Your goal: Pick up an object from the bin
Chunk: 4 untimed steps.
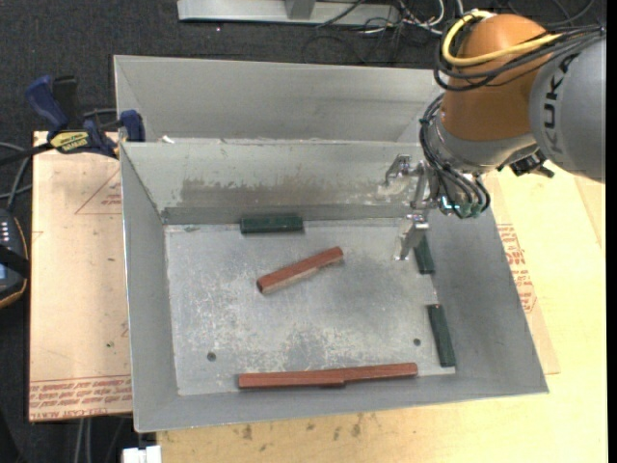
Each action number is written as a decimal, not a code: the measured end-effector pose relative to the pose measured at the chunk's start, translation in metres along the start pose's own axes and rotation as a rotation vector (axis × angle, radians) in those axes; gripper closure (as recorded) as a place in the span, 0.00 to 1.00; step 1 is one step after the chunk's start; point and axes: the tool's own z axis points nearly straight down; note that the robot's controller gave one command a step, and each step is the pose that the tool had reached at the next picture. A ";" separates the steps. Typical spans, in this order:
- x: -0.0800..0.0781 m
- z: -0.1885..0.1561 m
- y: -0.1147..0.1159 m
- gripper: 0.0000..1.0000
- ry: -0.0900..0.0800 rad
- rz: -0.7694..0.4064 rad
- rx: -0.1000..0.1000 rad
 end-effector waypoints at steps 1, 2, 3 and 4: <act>-0.002 -0.005 0.000 0.00 -0.008 -0.001 0.001; 0.022 0.121 0.062 1.00 -0.015 0.015 0.001; 0.023 0.123 0.063 0.00 -0.015 0.014 0.000; 0.023 0.123 0.063 0.00 -0.016 0.014 0.000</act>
Offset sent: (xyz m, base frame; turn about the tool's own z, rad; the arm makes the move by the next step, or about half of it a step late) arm -0.0271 0.0626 -0.1274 0.0158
